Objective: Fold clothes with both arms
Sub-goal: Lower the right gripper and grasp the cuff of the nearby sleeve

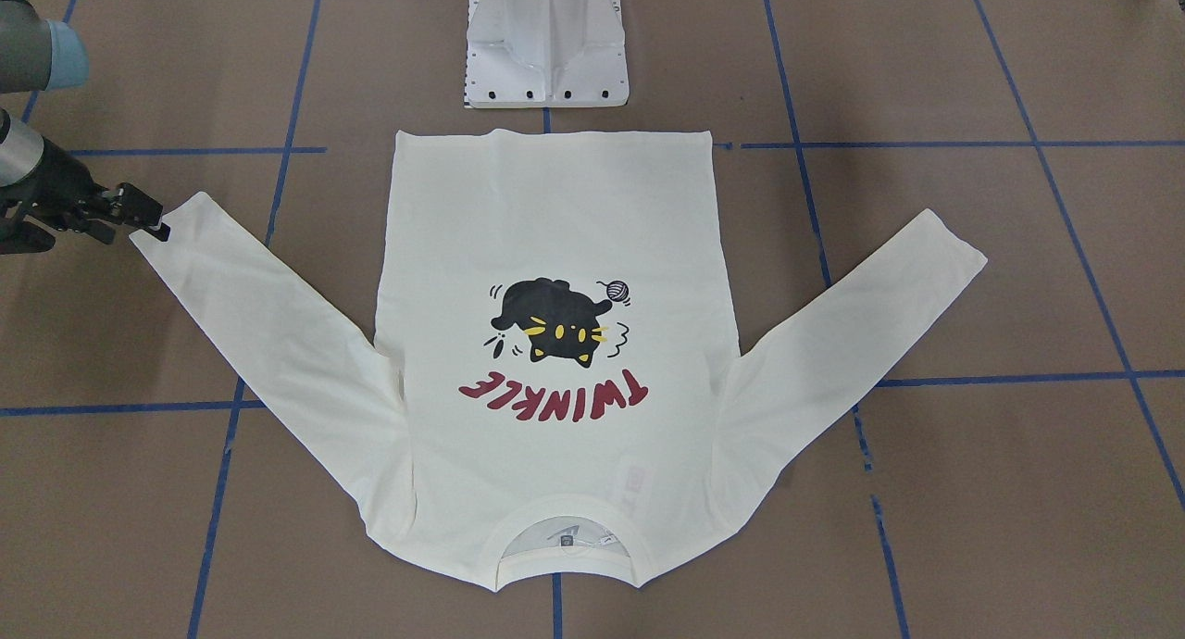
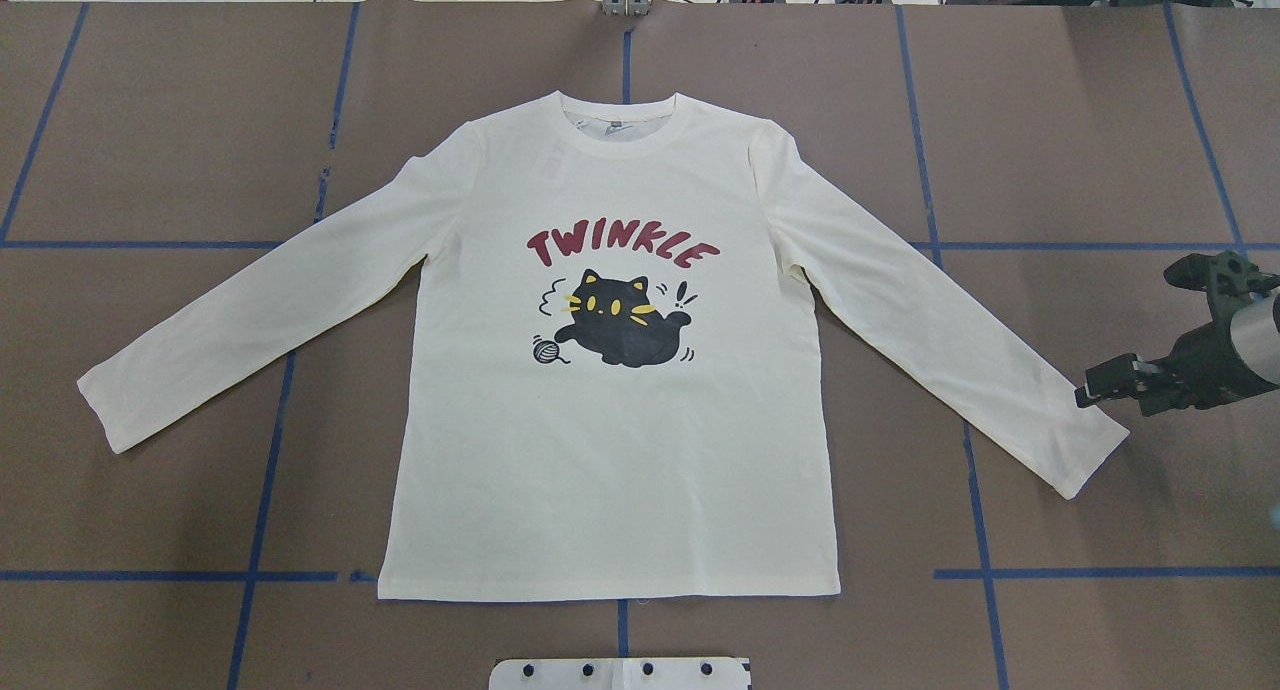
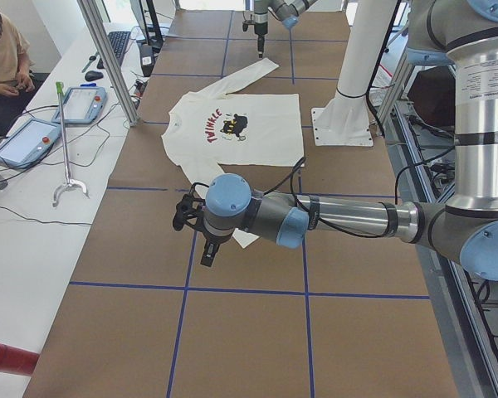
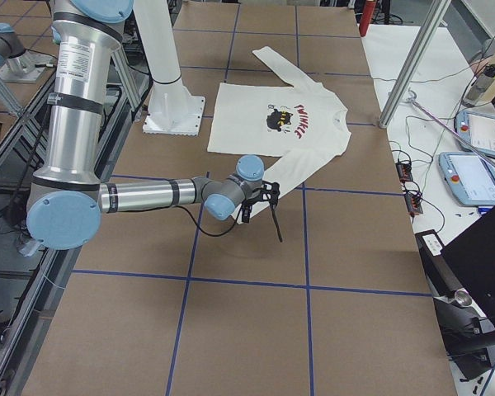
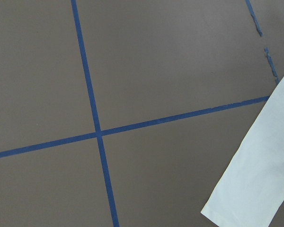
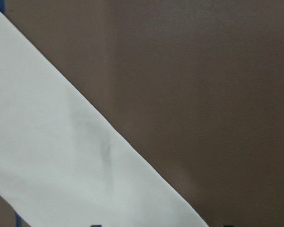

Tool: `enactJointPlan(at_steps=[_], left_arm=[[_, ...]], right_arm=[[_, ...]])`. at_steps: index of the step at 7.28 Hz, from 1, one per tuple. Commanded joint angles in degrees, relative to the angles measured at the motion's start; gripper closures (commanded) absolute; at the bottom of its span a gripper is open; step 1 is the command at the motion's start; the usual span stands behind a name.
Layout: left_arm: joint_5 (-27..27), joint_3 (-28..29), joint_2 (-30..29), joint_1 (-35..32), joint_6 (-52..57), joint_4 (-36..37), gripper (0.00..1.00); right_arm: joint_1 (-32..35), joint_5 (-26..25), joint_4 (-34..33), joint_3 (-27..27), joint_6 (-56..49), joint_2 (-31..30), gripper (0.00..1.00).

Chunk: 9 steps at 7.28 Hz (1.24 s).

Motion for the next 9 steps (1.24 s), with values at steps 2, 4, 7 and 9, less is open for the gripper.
enactJointPlan(at_steps=[2, 4, 7, 9], left_arm=[[0.13, -0.09, 0.05, 0.0, 0.03, -0.1, 0.0], [0.13, -0.09, 0.4, 0.0, 0.12, -0.19, 0.0], [0.21, -0.27, 0.58, 0.0, 0.2, -0.19, 0.0], [0.13, -0.53, 0.67, -0.09, 0.12, -0.1, 0.0]], right_arm=[[-0.61, -1.67, 2.11, -1.65, 3.34, -0.89, 0.19], [-0.7, -1.76, 2.02, -4.63, 3.34, 2.36, 0.19], [-1.05, -0.28, 2.1, -4.65, 3.77, 2.11, 0.23], [-0.96, -0.01, 2.19, -4.21, 4.04, 1.67, 0.24]])
